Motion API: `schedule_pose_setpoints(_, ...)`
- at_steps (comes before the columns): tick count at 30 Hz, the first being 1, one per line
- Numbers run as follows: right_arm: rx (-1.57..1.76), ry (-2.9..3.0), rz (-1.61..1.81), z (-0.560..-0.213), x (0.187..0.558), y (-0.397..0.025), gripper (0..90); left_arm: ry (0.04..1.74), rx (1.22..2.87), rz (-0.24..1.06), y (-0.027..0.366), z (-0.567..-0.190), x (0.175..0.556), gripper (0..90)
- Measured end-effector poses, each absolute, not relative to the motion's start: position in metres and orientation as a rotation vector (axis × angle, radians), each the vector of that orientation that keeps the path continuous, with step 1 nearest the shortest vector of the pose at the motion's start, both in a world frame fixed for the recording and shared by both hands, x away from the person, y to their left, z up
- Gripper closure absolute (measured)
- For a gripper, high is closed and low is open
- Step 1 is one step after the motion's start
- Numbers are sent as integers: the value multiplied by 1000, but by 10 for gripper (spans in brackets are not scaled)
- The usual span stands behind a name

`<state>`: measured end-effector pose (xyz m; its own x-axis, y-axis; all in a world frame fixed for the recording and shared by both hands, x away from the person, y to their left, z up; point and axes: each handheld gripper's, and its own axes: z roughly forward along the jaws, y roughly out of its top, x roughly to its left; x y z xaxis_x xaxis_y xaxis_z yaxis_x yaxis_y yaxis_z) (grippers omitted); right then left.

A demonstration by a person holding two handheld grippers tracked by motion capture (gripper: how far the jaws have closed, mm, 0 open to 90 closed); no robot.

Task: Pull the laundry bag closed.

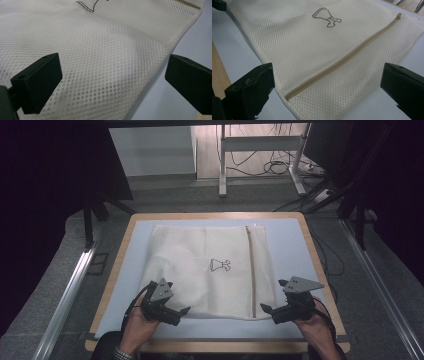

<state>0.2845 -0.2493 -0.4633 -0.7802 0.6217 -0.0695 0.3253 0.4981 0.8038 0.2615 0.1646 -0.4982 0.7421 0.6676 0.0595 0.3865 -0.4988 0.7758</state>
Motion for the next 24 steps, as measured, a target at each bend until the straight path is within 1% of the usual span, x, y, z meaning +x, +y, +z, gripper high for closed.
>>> schedule_pose_setpoints(24, 880, 2305, 1140, -463, 263, -287, 0, 864, 2107, 494, 195, -495, 248, 10)
